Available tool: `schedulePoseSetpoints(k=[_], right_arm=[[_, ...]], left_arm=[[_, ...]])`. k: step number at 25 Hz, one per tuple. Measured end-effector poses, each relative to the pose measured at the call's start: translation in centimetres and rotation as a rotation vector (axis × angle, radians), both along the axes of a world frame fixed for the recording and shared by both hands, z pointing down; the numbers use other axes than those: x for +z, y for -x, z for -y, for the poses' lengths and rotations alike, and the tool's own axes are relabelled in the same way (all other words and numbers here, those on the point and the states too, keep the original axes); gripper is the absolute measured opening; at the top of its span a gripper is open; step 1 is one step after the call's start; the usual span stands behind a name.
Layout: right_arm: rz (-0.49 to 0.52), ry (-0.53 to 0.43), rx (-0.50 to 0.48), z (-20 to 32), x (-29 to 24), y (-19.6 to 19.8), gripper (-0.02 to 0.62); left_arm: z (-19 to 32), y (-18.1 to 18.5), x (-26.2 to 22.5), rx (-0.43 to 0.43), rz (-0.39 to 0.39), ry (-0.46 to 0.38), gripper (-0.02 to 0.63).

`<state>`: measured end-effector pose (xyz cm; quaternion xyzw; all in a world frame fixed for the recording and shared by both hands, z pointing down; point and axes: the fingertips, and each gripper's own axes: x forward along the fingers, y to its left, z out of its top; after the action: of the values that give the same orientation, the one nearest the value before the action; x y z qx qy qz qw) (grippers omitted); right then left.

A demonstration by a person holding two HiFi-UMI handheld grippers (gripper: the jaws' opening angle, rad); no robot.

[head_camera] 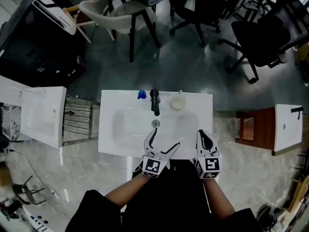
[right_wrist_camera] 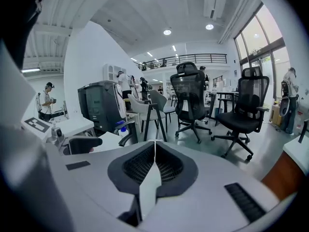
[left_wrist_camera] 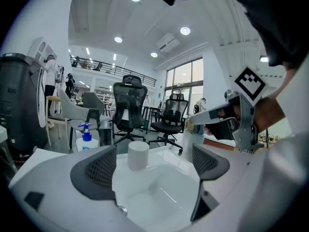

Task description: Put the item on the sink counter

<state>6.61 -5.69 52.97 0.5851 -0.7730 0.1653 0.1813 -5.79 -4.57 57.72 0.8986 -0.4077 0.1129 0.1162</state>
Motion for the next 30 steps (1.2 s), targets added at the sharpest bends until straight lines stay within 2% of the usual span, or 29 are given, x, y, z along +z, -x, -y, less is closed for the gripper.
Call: schedulePoseSetpoints(k=[2,7,12,14,15,17,19,23,26,30], right_arm=[[0.007,0.002,-0.007,-0.9,-0.2,1.0,0.032],[0.022,-0.025,-0.043,-2.2,-1.7,4.2,0.032],[0.030,-0.061,-0.090,-2.6,-3.9,7.3,0.032],[0.046,-0.072,-0.099,-2.7,-5.0,8.7,0.032],[0.055,-0.079,-0.102,-2.7,-5.6,9.4,0.034],[0.065,-0.096,-0.109,-2.6,-6.8,10.7,0.032],[0.067,-0.117,-0.121,-2.5,-7.7,11.9,0.032],[0.075,-0.148,-0.123,-2.6,-8.9,13.9,0.032],[0.083,-0.171,-0.111,-2.8,-9.7,15.0,0.032],[0.088,-0.206,-0.111,-3.7,-10.8,16.1,0.032]], left_arm=[[-0.1,1.8,-1.7,-0.040,-0.007,-0.009,0.483],[0.2,8.2,-6.4,-0.139,-0.037,-0.121,0.483],[0.0,13.7,-9.2,-0.221,-0.066,-0.088,0.480],[-0.3,14.9,-9.9,-0.231,-0.101,-0.080,0.427],[-0.5,15.2,-10.3,-0.231,-0.131,-0.076,0.369],[-1.0,15.4,-11.5,-0.227,-0.207,-0.070,0.205],[-1.4,15.4,-12.6,-0.218,-0.257,-0.067,0.100],[-1.5,15.5,-13.8,-0.191,-0.219,-0.057,0.023],[-1.7,16.1,-14.4,-0.175,-0.199,-0.066,0.017],[-2.1,17.4,-16.0,-0.190,-0.124,-0.126,0.017]])
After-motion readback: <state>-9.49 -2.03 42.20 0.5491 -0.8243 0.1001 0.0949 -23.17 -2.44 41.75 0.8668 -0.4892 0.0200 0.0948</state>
